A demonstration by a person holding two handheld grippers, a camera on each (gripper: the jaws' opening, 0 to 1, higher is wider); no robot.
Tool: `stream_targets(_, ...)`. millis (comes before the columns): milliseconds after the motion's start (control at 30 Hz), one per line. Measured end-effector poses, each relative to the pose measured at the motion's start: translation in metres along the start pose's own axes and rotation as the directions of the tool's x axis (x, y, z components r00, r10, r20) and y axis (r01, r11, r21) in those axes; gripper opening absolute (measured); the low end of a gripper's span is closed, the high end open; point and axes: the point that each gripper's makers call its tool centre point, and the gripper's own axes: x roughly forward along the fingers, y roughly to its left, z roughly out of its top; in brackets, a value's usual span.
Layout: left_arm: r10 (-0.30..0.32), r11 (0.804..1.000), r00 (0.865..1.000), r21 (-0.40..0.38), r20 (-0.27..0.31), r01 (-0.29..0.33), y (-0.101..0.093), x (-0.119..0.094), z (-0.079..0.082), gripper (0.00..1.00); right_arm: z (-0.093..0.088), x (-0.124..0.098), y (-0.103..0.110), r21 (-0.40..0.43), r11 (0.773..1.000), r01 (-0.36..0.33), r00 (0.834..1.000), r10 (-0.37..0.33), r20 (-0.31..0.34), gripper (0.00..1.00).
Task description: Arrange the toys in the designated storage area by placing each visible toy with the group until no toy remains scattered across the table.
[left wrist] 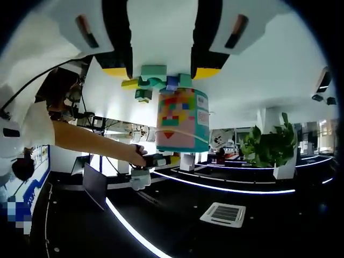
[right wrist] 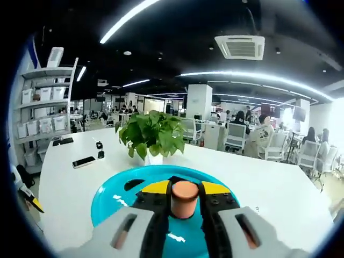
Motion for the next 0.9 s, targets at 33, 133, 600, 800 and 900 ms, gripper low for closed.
stream_targets(33, 0.000, 1.000, 1.000, 0.000, 0.000, 0.000, 0.000, 0.000, 0.000, 0.44, 0.002, -0.001, 0.000, 0.004, 1.000, -0.007, 1.000, 0.007, 0.006, 0.30)
stream_targets(133, -0.001, 1.000, 1.000, -0.001, -0.001, 0.001, 0.000, 0.001, -0.001, 0.44, 0.006, -0.001, 0.001, 0.039, 0.999, -0.021, 1.000, 0.021, 0.022, 0.31)
stream_targets(600, 0.002, 1.000, 1.000, 0.009, -0.001, -0.002, -0.001, 0.000, 0.001, 0.44, 0.015, -0.029, 0.010, 0.021, 0.996, -0.083, 0.995, 0.082, 0.050, 0.39)
stream_targets(800, -0.001, 1.000, 1.000, 0.007, -0.007, 0.001, -0.003, 0.002, -0.001, 0.44, 0.020, -0.045, 0.022, 0.009, 0.991, -0.133, 0.988, 0.132, 0.074, 0.39)
stream_targets(900, -0.004, 1.000, 1.000, 0.010, -0.003, 0.004, -0.004, 0.002, 0.001, 0.44, 0.016, -0.049, 0.021, -0.006, 0.992, -0.123, 0.990, 0.123, 0.064, 0.37)
